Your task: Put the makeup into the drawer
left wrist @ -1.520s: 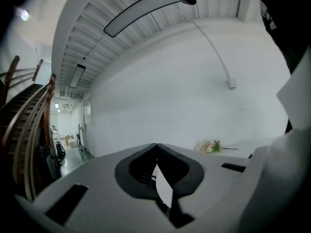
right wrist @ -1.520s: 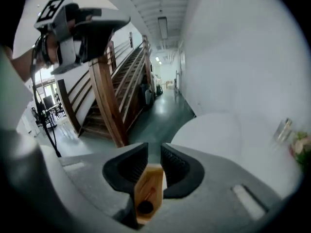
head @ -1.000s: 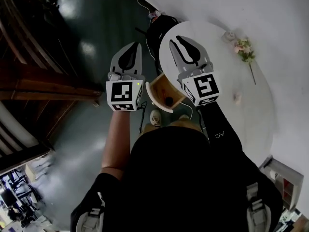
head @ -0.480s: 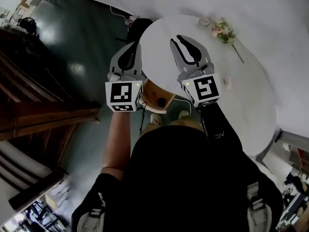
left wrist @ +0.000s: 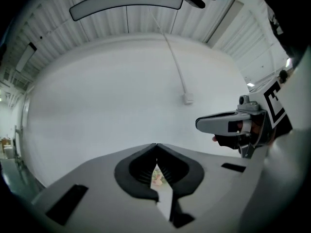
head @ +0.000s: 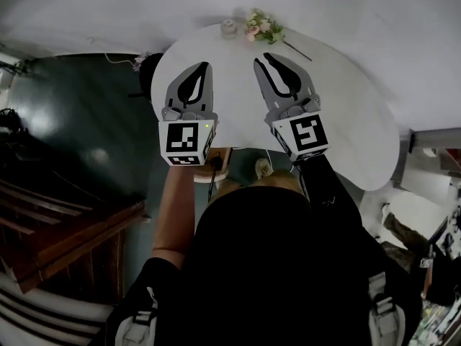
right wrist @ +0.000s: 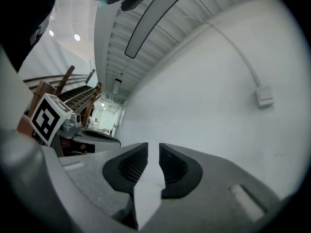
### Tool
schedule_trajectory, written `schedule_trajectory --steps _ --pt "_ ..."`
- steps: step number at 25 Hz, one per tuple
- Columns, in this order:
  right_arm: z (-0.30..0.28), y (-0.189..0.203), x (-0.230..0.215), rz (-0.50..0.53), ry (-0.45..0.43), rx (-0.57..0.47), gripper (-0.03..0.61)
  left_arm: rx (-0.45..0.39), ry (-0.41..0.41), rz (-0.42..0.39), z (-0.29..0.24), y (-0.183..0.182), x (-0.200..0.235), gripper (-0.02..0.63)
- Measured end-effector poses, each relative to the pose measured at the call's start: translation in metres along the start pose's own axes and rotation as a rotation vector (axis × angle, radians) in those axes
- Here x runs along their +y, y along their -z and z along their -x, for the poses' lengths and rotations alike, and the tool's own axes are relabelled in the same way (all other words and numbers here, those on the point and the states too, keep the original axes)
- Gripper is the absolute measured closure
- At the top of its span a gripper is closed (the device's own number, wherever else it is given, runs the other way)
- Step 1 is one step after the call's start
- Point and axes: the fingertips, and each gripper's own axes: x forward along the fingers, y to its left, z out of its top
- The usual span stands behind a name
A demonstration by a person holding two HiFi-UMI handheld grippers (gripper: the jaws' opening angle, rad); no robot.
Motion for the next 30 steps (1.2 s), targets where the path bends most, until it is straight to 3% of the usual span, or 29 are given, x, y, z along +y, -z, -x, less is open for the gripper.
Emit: schedule_trajectory --steps 7,12,14,17,21,26,30 --pt "0.055 0.012 -0.076 0.021 0.185 0.047 0.511 -0.007 0.148 -0.009 -0.042 -0.004 -0.067 0.604" --pt "0.068 0.033 -0.097 -0.036 0.189 0.097 0.511 0.005 0.164 -0.012 -0.049 -0.003 -0.083 0.604" --pt "0.066 0.068 -0.103 -0.097 0.167 0.183 0.511 0.008 0.163 -0.010 -0.050 -0.001 -0.086 0.604" --pt "0.067 0.143 -0.113 -0.183 0.151 0.393 0.503 0.019 0.146 -0.004 -0.051 0.003 -0.084 0.604" --pt "0.078 0.233 -0.116 -0.255 0.136 0.671 0.397 0.046 0.112 -0.005 -0.046 0.012 -0.078 0.604" --pt "0.089 0.310 -0.112 -0.296 0.090 0.872 0.368 0.055 0.066 -0.008 -0.036 0.013 -0.070 0.604" --pt "0.098 0.347 -0.112 -0.314 0.110 0.987 0.368 0.076 0.032 -0.013 -0.025 0.017 -0.063 0.604"
